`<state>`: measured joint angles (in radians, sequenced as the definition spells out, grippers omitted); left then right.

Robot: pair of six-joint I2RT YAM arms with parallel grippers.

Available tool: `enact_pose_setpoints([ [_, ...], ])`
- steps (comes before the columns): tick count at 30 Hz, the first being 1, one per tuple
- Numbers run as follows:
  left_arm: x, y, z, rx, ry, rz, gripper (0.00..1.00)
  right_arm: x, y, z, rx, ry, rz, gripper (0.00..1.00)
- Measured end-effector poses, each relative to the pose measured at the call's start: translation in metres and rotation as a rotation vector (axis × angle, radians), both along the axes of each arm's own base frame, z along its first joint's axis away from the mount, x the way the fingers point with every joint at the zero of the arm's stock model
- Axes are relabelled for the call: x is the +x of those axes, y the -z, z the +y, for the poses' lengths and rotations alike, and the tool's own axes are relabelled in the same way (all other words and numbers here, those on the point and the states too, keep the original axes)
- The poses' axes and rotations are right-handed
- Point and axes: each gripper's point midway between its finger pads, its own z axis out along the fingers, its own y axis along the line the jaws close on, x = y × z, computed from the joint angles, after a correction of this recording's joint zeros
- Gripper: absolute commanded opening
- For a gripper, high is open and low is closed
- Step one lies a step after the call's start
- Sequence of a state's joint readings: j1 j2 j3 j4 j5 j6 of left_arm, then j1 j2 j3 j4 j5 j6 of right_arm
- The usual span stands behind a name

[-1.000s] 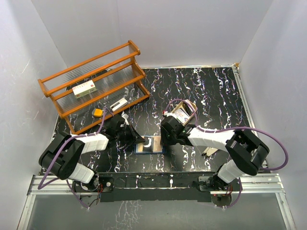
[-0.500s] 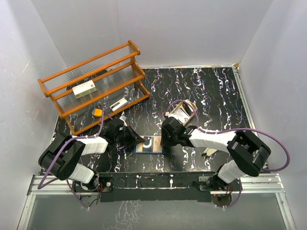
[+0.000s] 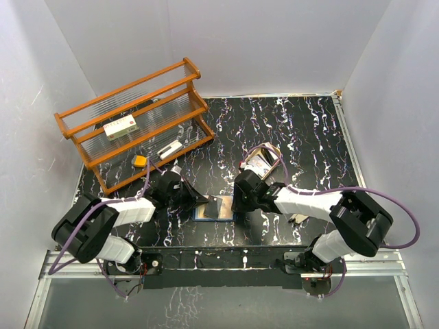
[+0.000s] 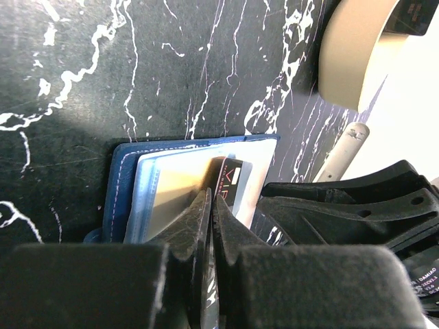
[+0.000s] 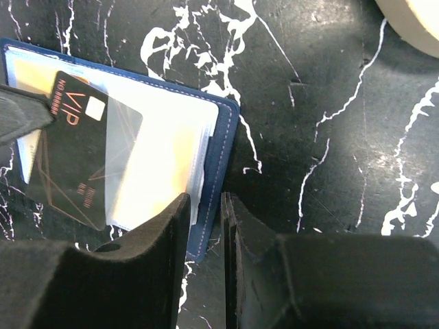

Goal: Put the credit cards into the card holder
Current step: Insert the credit card into the card holder.

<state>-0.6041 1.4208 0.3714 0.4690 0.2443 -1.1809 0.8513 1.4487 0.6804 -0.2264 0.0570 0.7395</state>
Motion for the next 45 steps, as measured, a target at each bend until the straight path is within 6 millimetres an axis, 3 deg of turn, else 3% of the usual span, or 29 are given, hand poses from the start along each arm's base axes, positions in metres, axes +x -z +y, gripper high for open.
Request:
enact_pose_setpoints([
  [7,0.002,-0.010,0.004,0.005,-0.022,-0.024,0.00,-0.003,0.001,-0.003,-0.004,0.000,0.008,0.23],
  [9,0.000,-0.011,0.003,-0.001,-0.014,-0.020,0.11,-0.004,0.001,-0.002,0.000,-0.002,0.015,0.23],
  [14,-0.007,-0.013,-0.001,-0.023,0.028,-0.007,0.18,-0.008,0.001,-0.002,0.001,-0.009,0.035,0.23],
  [19,-0.012,-0.015,-0.004,-0.037,0.060,-0.001,0.19,-0.010,0.001,-0.002,-0.002,-0.009,0.043,0.23],
  [21,-0.015,-0.015,-0.005,-0.046,0.073,0.000,0.18,-0.010,0.001,-0.002,-0.001,-0.008,0.044,0.23],
  [25,-0.020,-0.011,-0.005,-0.052,0.091,0.010,0.01,-0.010,0.001,-0.002,-0.001,-0.008,0.044,0.23],
  [45,-0.014,-0.002,-0.006,-0.029,0.108,-0.037,0.00,-0.010,0.002,-0.003,-0.003,-0.006,0.042,0.23],
])
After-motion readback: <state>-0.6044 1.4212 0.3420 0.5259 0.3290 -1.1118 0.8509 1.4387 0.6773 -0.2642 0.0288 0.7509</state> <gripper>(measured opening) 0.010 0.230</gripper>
